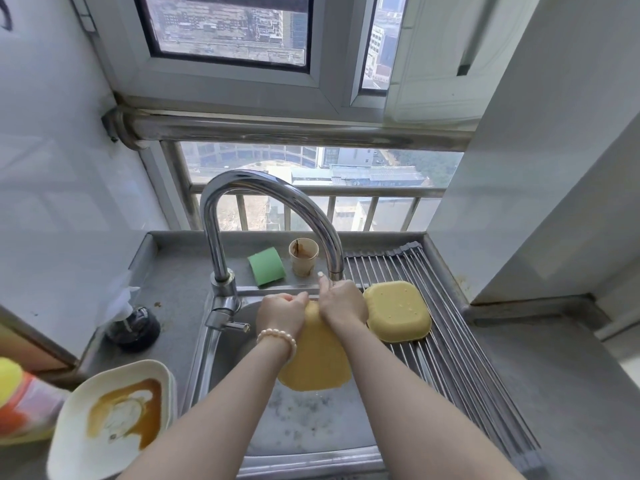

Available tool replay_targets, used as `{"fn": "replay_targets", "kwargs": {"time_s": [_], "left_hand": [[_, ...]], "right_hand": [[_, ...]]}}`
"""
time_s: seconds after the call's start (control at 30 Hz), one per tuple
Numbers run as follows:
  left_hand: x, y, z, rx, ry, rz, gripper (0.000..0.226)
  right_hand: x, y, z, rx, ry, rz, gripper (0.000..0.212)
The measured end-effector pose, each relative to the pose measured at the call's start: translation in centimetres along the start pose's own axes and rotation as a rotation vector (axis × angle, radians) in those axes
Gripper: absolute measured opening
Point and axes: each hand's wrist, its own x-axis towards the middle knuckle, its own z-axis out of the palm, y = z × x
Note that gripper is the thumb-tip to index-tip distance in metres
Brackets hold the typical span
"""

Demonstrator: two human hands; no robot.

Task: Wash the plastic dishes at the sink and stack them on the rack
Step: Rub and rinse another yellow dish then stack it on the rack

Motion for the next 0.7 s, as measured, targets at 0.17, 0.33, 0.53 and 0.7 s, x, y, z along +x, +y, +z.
{"fn": "replay_targets", "kwargs": {"time_s": [0.17, 0.33, 0.53, 0.7], "left_hand": [[1.1, 0.3, 0.3, -0.261, 0.05, -0.201, 0.035], [2.2, -1.2, 0.6, -0.258, 0.015, -0.28, 0.033], [1.8, -1.7, 0.2, -0.387, 0.052, -0.303, 0.032], [1.4, -2.2, 0.5, -0.525, 0.02, -0.409, 0.033]], "right_hand": [[-3.7, 0.1, 3.3, -0.175, 0.401, -0.306, 0.037], [-3.3, 1.4, 2.7, -0.192, 0.157, -0.178, 0.067], [-0.2, 0.6, -0.5, -0.001, -0.134, -0.048, 0.05], [1.6, 0.2, -1.6, -0.189, -0.253, -0.075, 0.032]]}}
